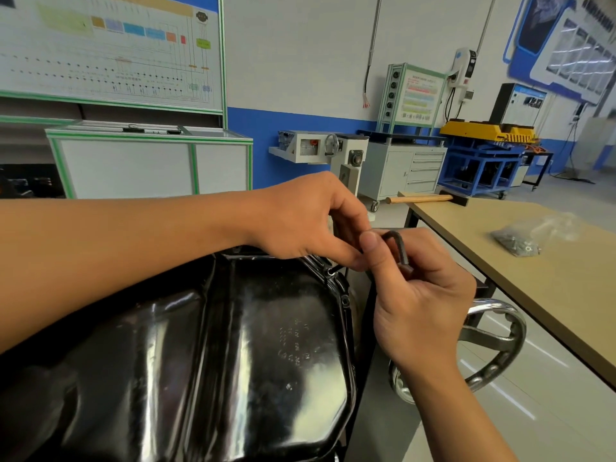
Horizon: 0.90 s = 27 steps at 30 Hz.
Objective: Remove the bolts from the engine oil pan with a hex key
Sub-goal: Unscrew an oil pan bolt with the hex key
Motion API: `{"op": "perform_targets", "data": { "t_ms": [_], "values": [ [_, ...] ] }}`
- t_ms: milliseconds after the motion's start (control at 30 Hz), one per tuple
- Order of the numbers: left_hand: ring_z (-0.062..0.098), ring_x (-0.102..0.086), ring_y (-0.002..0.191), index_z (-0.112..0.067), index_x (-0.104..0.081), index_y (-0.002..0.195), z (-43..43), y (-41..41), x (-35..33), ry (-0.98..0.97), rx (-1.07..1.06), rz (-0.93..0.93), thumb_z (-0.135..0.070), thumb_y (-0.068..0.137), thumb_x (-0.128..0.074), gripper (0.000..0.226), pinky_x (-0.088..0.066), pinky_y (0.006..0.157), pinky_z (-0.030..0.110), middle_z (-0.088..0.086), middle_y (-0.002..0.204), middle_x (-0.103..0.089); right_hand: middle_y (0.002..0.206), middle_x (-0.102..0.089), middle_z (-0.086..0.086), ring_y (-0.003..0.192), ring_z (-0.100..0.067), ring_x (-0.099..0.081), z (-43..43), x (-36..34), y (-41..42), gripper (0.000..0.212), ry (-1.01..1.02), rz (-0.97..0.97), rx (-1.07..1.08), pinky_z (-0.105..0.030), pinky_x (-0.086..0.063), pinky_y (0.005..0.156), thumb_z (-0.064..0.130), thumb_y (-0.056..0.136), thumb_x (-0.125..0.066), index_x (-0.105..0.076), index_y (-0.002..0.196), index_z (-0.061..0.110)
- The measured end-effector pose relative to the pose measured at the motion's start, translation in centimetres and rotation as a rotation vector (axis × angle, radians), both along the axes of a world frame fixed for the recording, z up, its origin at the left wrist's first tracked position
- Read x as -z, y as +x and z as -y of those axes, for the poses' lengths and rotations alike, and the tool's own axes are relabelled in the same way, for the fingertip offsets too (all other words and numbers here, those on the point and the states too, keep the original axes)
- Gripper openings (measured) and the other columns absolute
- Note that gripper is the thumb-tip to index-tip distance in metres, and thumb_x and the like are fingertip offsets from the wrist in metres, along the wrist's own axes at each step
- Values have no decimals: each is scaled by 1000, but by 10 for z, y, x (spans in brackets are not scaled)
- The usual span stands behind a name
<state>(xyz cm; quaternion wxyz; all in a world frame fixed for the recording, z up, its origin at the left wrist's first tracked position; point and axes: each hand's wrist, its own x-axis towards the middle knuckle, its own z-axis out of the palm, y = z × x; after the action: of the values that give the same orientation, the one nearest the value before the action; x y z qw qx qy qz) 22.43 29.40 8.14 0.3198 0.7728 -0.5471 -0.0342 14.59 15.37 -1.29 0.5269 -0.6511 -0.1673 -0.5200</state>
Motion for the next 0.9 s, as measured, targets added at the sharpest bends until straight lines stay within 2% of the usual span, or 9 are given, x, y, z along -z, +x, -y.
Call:
{"op": "perform_targets", "data": {
  "t_ms": [100,233,367,467,533,633,733,833,900],
  "values": [
    [-14,-57,60,-6,-76,108,-4,-2,-2,84,42,11,-11,88,-74,21,-38,61,-1,-20,75,-70,78,-67,2,72,-5,-61,2,-1,-1,6,-51,3,-15,-13,-44,70,12,90,-70,-73,85,13],
    [-18,-55,60,-6,-75,110,-4,-2,-3,116,57,43,-10,92,-69,19,-36,61,-4,-33,65,-63,87,-70,6,82,-6,-66,5,-1,2,7,-83,13,-25,-12,-47,75,14,92,-67,-74,90,13],
    [-18,-48,48,-5,-77,103,-2,-6,-3,80,34,86,-7,89,-71,14,-31,53,-6,-34,51,-54,85,-67,11,81,-5,-65,5,1,4,11,-97,38,-32,-12,-46,73,19,95,-63,-73,97,21],
    [-11,-49,46,-13,-75,81,2,-8,-3,43,-1,110,-11,86,-75,5,-32,51,-2,-29,48,-53,81,-66,3,71,-14,-60,5,6,6,12,-66,28,-15,-25,-47,62,24,94,-67,-73,104,22],
    [-6,-50,47,-19,-71,72,4,-8,-3,34,-27,122,-11,82,-77,14,-34,52,1,-22,51,-55,75,-63,2,64,-17,-55,5,8,6,12,-27,26,1,-30,-45,57,25,87,-75,-74,98,20],
    [-1,-47,48,-13,-68,67,6,-6,0,24,-61,118,-6,77,-80,17,-35,52,6,-15,53,-53,70,-62,3,60,-17,-53,3,8,7,11,4,27,17,-29,-45,56,19,81,-82,-74,86,14],
    [0,-45,48,-10,-64,66,8,-4,4,5,-81,120,-4,74,-81,20,-34,51,8,-11,55,-51,65,-61,-3,58,-18,-52,1,6,8,11,34,32,32,-31,-45,55,18,82,-80,-72,78,13],
    [-1,-47,52,-6,-67,72,6,-3,4,6,-62,81,-6,77,-81,14,-37,53,12,4,61,-58,65,-61,-6,59,-19,-54,1,6,9,15,15,20,42,-32,-45,55,16,87,-76,-69,74,10],
    [-6,-50,52,-5,-74,83,3,-2,2,29,-34,54,-8,81,-79,7,-37,55,6,-8,62,-61,67,-61,-10,61,-24,-56,-1,8,9,17,5,0,48,-38,-46,56,14,89,-73,-69,75,6]
  ]
}}
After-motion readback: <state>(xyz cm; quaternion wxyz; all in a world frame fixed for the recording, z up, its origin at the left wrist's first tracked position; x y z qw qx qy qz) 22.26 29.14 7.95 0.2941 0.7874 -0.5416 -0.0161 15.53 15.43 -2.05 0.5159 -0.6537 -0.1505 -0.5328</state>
